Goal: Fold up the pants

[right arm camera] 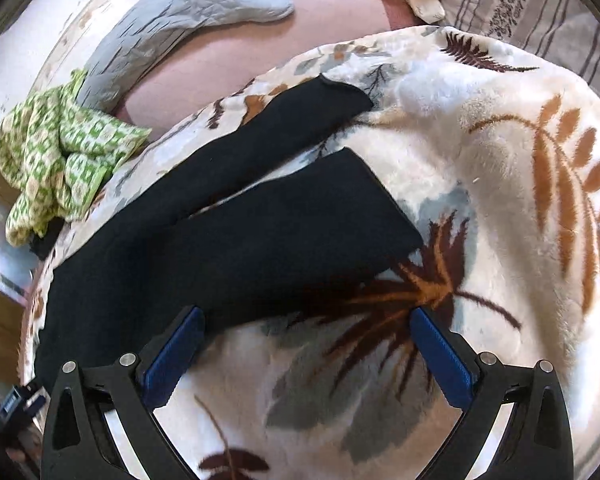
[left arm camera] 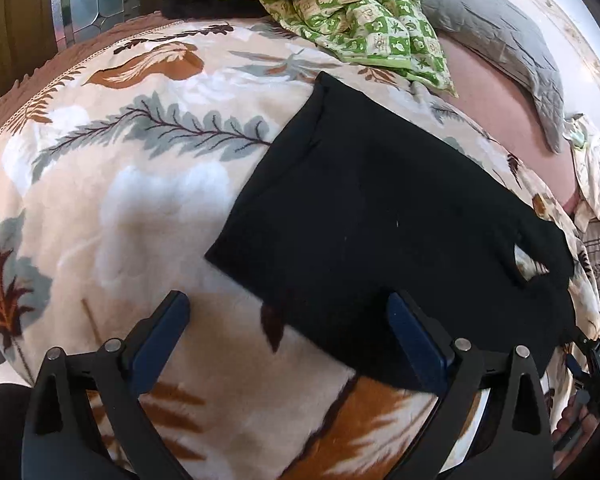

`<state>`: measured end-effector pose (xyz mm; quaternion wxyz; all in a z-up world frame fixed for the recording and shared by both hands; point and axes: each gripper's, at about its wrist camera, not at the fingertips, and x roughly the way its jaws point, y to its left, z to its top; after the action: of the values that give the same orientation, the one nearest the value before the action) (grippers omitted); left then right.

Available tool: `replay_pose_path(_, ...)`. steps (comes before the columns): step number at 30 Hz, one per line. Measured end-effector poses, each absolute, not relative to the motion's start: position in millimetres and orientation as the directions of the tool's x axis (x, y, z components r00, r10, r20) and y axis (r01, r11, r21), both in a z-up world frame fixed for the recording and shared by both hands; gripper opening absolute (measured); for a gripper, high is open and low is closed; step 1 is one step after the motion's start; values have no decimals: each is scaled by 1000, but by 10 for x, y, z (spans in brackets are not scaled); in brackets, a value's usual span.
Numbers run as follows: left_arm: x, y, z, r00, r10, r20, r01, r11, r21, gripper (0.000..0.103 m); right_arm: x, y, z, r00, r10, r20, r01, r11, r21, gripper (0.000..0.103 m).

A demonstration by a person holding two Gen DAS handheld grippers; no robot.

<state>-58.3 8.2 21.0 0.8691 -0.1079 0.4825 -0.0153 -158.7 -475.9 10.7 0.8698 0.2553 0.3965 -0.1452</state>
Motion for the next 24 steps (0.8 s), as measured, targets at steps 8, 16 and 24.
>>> replay_pose_path(8,-430,-34,210,548,-128,-827,-65,979,-194,100,-1383,-4779,65,663,-81,-744,459,829,319,103)
replay_pose_path(16,-396,-80,234,560,-114,-821,-54,983,-173,88,-1349,-4893,63,691,-79,-718,470,804,363,40)
replay_pose_path(24,-402,-115,406,570,-133,-811,11,988,-153,16,-1490,-4930,252,728,-63,-683,451,794,408,4)
